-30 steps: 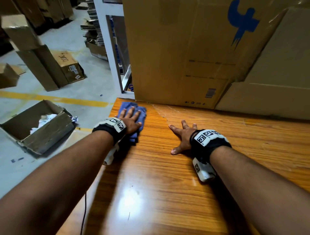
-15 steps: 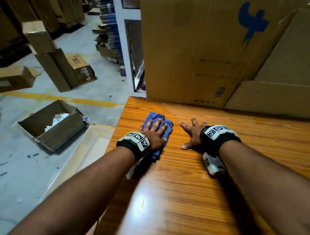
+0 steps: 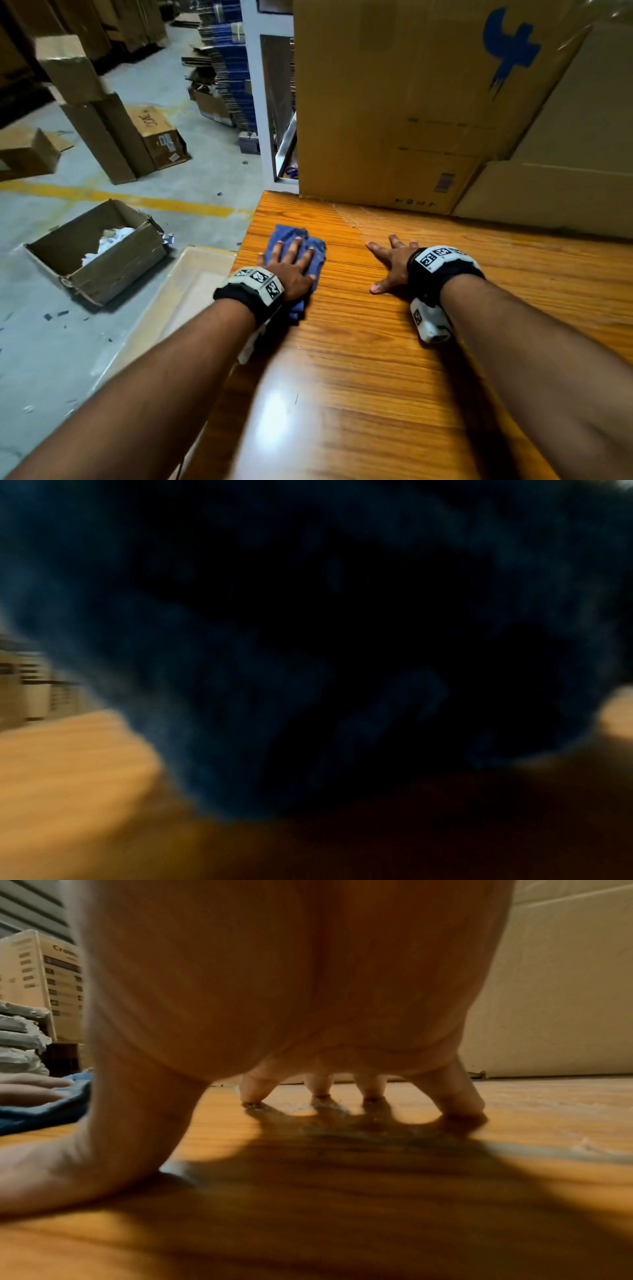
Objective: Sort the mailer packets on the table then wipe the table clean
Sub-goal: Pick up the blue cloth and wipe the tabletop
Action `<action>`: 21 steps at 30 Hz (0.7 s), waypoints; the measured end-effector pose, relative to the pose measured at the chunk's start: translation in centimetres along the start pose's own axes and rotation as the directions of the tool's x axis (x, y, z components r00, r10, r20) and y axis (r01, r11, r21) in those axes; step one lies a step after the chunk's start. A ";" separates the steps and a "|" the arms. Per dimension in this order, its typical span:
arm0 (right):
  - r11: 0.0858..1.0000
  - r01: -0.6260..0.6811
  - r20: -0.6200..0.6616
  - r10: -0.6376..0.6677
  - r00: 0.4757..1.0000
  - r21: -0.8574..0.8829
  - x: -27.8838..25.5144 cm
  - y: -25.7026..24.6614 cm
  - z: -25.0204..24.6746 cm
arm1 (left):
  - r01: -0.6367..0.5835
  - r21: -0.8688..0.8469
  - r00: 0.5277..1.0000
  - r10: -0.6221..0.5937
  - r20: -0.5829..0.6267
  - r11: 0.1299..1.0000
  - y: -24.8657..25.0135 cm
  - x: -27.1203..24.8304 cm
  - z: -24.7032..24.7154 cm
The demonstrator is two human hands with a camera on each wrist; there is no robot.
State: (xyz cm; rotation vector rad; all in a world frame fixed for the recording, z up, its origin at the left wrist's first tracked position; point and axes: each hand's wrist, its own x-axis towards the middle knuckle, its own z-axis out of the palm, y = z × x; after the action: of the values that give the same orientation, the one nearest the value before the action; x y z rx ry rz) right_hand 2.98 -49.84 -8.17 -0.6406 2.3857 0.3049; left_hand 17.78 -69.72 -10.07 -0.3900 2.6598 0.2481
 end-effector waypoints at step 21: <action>0.999 0.038 -0.088 -0.040 0.995 -0.022 -0.9 0.2 1.3 | -0.045 -0.024 0.999 0.046 0.013 0.999 6.4 -3.8 2.8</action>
State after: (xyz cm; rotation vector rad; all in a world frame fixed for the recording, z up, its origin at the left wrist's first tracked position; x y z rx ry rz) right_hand 4.15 -48.88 -8.58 -0.7225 2.4539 0.2896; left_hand 20.20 -62.11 -10.19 -0.3344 2.6565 0.2961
